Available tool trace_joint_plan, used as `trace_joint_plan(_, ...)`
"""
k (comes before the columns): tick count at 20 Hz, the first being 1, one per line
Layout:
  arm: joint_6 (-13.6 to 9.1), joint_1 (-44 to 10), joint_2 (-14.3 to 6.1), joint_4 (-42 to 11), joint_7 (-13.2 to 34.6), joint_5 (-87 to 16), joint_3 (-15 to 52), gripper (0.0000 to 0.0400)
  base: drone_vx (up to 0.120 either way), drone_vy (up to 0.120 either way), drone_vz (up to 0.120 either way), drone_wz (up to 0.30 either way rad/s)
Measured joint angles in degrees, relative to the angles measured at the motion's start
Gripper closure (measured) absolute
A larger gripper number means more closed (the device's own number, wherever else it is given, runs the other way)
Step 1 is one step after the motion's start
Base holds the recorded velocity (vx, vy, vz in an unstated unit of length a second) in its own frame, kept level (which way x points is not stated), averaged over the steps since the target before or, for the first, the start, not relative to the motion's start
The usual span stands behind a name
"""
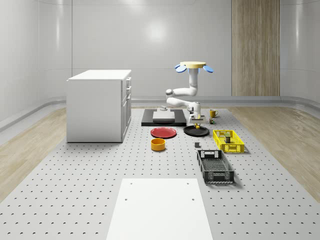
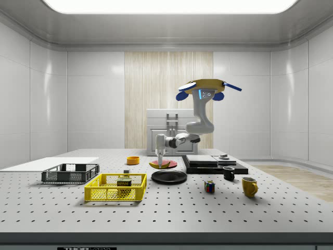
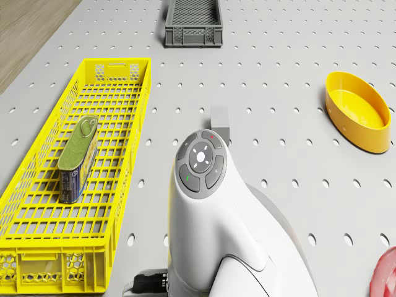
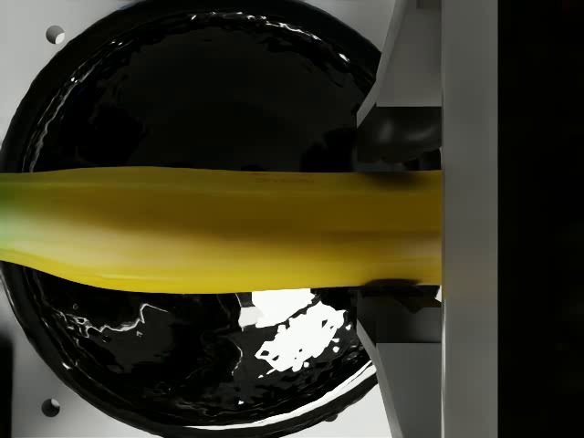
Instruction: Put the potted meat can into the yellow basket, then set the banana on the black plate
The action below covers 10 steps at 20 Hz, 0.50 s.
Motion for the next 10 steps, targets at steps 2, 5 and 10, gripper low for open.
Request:
trace_joint_plan(2, -0.03, 0.01, 0.03, 0.0, -0.01, -0.02, 0.0, 0.0205, -0.12, 0.0, 0.0, 0.0)
trace_joint_plan(5, -0.07, 0.04, 0.08, -0.01, -0.03, -0.04, 0.0, 0.0205, -0.12, 0.0, 0.0, 0.0)
trace_joint_plan(10, 0.42, -0.11, 0.26, 0.5, -0.13, -1.02, -1.05, 0.0205, -0.024, 0.0, 0.0, 0.0)
